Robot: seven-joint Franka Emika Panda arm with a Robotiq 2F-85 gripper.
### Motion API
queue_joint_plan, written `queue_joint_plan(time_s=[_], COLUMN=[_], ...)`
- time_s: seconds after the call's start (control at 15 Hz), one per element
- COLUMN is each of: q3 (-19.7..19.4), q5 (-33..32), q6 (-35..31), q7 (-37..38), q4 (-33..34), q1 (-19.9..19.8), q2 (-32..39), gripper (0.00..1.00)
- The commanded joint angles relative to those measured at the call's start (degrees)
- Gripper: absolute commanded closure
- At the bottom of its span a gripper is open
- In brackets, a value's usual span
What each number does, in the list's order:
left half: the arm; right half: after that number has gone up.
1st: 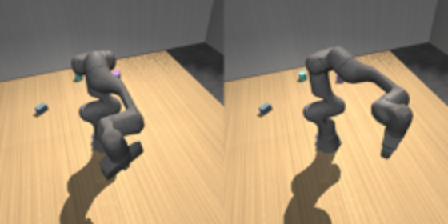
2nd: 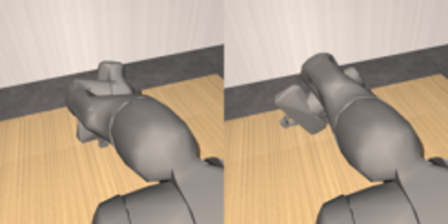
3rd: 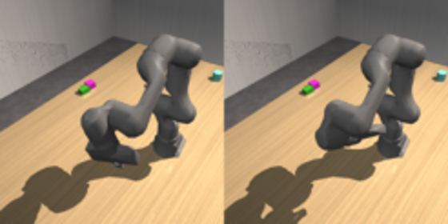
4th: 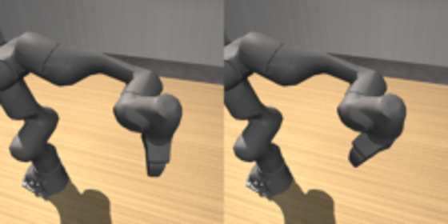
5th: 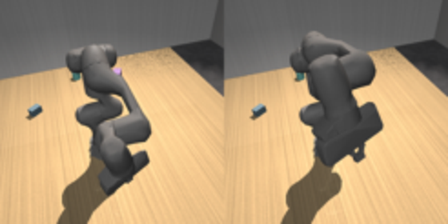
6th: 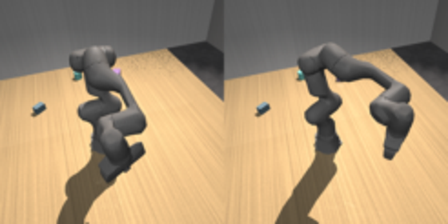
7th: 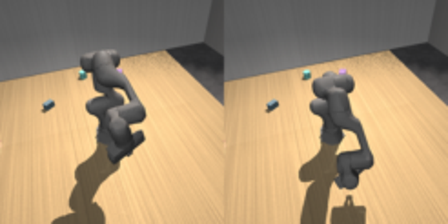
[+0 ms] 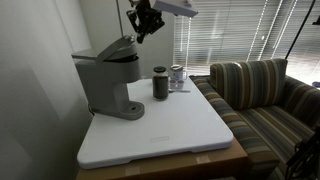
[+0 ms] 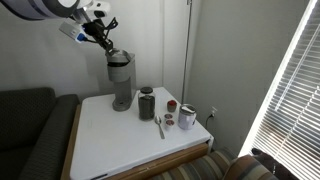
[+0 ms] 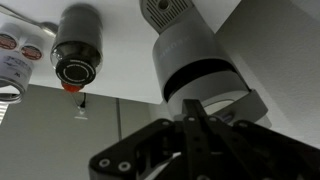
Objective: Open the chamber of the grey coffeemaker
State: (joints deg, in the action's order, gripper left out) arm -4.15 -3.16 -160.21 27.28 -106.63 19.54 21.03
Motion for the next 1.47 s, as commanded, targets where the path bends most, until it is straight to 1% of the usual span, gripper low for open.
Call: queue_joint_plan(time_s=[0.0,0.33,0.8,1.13,1.4], q3=[3.7,4.0,6.4,6.5,5.7], q5=[2.0,0.6,2.8,2.7,1.9], q6=[1.2,-1.9,-3.2,-4.0,-5.2], q7=[-4.5,-6.4,-10.6,-11.2,-10.5], q4=[0.2,0.8,2.6,2.9,2.7], q1=[-3.2,-3.6,-5.7,-5.9,-5.3], q2=[-0.2,0.7,2.8,2.8,2.2], gripper=[1.0,1.0,1.0,1.0,1.0])
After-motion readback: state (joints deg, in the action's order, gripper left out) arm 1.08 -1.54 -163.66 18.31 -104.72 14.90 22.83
